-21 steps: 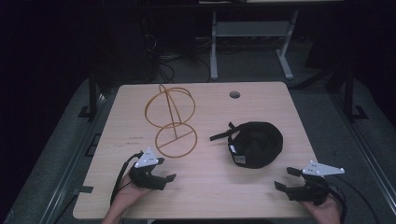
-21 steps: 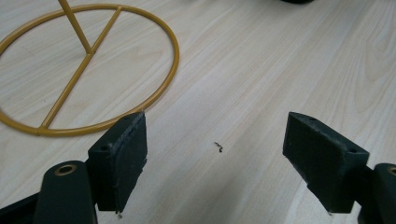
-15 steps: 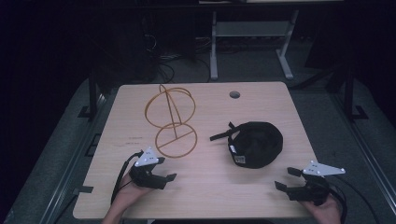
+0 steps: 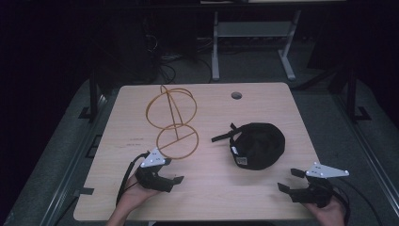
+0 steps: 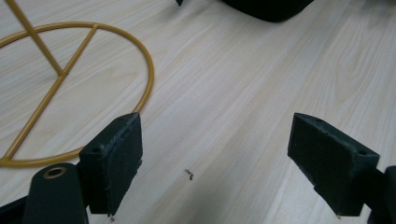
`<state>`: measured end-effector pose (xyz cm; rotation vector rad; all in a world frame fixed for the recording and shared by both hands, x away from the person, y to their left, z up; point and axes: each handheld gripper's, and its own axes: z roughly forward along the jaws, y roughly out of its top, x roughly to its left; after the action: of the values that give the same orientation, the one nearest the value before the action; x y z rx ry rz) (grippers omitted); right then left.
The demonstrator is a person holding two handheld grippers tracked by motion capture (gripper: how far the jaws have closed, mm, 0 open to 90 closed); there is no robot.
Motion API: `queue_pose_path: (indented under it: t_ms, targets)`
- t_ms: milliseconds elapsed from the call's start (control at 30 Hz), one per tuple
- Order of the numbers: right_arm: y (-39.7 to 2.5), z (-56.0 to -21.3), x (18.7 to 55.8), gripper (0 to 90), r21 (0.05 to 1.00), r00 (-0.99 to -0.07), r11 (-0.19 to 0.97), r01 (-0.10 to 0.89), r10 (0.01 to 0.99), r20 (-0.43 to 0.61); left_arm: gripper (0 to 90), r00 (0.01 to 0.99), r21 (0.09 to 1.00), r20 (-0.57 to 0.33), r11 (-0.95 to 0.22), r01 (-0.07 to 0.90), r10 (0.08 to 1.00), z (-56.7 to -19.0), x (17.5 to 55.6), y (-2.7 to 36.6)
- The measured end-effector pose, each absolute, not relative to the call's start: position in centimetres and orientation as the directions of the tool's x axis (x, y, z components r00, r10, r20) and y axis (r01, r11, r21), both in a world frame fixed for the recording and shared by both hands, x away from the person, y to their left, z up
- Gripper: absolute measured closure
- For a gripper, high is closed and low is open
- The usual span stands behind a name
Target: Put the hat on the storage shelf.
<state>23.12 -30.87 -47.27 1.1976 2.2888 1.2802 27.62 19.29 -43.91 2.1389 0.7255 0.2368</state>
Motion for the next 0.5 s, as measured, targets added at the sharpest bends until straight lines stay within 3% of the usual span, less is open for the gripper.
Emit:
queue_pose_path:
  t_ms: [500]
  targets:
    - [-30.8,-47.2,23.0,16.7,0.801,-0.632,0.267,0.536,0.756,0.171,17.7,0.857,0.786,-0.064,-0.503,0.359,0.511,-41.9,28.1,16.6]
